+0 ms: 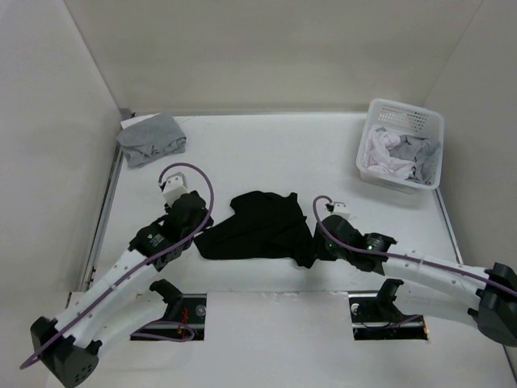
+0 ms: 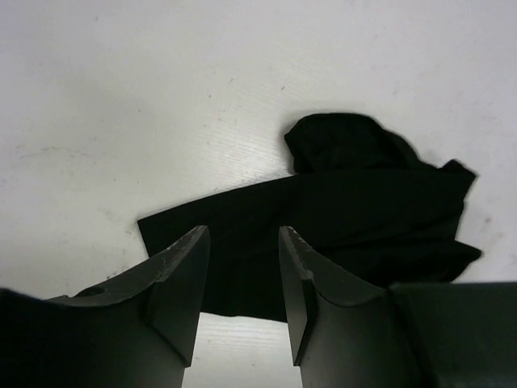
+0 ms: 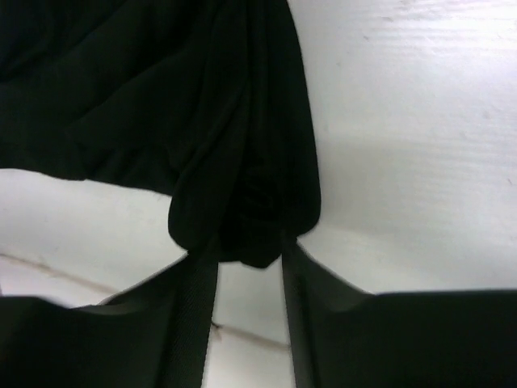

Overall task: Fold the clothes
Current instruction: Flatten the tank top out

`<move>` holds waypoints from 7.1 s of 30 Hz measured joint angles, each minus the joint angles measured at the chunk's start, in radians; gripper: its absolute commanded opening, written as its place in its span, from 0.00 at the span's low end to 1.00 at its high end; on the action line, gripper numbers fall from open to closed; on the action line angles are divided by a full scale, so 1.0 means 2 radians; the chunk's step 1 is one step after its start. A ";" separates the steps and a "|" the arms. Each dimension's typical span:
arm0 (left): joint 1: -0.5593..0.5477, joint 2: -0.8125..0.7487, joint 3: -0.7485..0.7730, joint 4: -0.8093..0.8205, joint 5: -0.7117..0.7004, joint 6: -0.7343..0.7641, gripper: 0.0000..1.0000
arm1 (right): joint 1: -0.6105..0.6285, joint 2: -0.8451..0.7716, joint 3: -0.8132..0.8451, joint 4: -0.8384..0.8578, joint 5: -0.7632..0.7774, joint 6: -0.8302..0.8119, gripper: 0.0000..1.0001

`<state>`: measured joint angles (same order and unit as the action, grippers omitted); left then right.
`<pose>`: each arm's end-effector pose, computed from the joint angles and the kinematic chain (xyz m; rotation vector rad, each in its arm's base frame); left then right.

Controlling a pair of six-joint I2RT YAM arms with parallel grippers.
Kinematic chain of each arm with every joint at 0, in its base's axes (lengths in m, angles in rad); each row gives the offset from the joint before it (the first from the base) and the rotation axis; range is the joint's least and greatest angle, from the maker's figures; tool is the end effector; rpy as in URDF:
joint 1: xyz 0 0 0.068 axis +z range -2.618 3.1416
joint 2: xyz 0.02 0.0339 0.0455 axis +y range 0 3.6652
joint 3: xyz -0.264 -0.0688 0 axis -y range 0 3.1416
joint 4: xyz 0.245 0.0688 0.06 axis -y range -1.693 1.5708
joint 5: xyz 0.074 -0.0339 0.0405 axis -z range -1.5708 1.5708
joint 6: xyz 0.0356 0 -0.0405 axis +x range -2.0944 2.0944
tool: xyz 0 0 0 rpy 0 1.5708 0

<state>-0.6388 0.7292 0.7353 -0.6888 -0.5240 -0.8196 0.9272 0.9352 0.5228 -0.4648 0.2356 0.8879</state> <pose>0.1303 -0.0746 0.2848 -0.4655 2.1085 -0.2506 0.1154 0.1400 0.1992 0.0574 2.4871 0.5267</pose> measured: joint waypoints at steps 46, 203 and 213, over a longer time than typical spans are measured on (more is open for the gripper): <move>0.084 0.111 -0.187 0.210 0.118 -0.017 0.32 | -0.172 0.207 0.088 0.220 -0.061 -0.134 0.30; 0.005 0.109 -0.147 -0.014 0.099 -0.122 0.30 | -0.047 -0.169 -0.050 0.023 0.005 0.006 0.07; 0.005 0.124 -0.149 0.032 0.087 -0.121 0.08 | -0.034 -0.153 -0.050 0.028 0.010 0.009 0.07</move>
<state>-0.6289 0.9771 0.4381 -0.6239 -0.3504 -1.0622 0.8589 0.6300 0.4232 -0.4080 0.2546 0.9066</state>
